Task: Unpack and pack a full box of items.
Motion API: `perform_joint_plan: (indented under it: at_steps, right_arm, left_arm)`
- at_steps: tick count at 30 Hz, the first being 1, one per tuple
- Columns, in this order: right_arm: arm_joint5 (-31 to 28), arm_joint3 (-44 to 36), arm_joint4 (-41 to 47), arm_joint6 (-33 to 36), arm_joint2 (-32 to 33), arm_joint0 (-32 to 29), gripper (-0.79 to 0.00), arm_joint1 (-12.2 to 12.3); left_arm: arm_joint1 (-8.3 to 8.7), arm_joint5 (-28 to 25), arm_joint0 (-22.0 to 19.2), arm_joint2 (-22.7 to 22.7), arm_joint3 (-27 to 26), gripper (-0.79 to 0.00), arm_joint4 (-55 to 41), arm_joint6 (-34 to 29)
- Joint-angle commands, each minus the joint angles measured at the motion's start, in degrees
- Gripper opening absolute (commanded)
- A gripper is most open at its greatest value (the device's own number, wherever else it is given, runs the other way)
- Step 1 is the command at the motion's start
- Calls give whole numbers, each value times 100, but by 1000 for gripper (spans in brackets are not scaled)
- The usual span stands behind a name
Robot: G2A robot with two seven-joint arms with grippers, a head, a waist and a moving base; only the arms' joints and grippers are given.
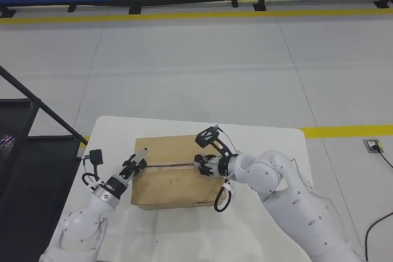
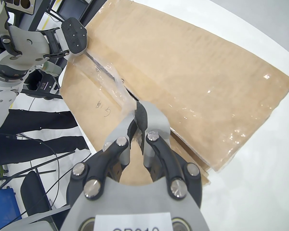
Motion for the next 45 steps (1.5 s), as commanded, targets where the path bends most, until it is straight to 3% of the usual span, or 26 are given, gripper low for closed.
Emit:
perform_joint_plan:
  at_steps: [1,3,9,13,14,15,17,27,31,35,41,45]
  right_arm:
    - [-7,16,30,-53,47,-9,-200,6]
    - [-35,-8,57,-151,131,-64,0,23]
    - [98,-582,-139,-889,585,-506,0,121]
    - [-469,-1048,108,-1372,719,-966,-6,164]
    - [-622,-1074,244,-1416,697,-1008,-289,161]
    - [-712,-1014,380,-1366,646,-1004,-480,152]
    - [-669,-765,614,-1072,465,-803,-779,110]
    - [-585,355,1316,-1139,-51,161,-785,-141]
    - [-135,892,1600,-453,-377,547,-785,-257]
    - [54,1583,2044,112,-667,988,-785,-407]
    - [251,2012,2124,54,-820,1271,-785,-526]
    - [-368,1861,2502,-111,-630,1142,-785,-509]
  left_arm:
    - [3,-8,0,1,1,0,-21,-9]
    - [8,-7,10,-2,-22,0,-33,-26]
    - [19,2,89,-11,-164,0,-59,-48]
    - [27,-18,161,-20,-251,0,-70,-41]
    - [28,-23,176,-24,-264,0,-74,-39]
    - [30,-24,187,-27,-273,0,-75,-37]
    - [29,-41,214,-37,-292,0,-152,2]
    - [82,-265,617,-467,-793,0,-508,-70]
    - [101,-307,755,-667,-880,0,-619,-25]
    - [116,-248,763,-824,-745,0,-632,84]
    - [141,-123,616,-963,-305,0,-512,185]
    - [147,-168,513,-939,-68,0,-449,213]
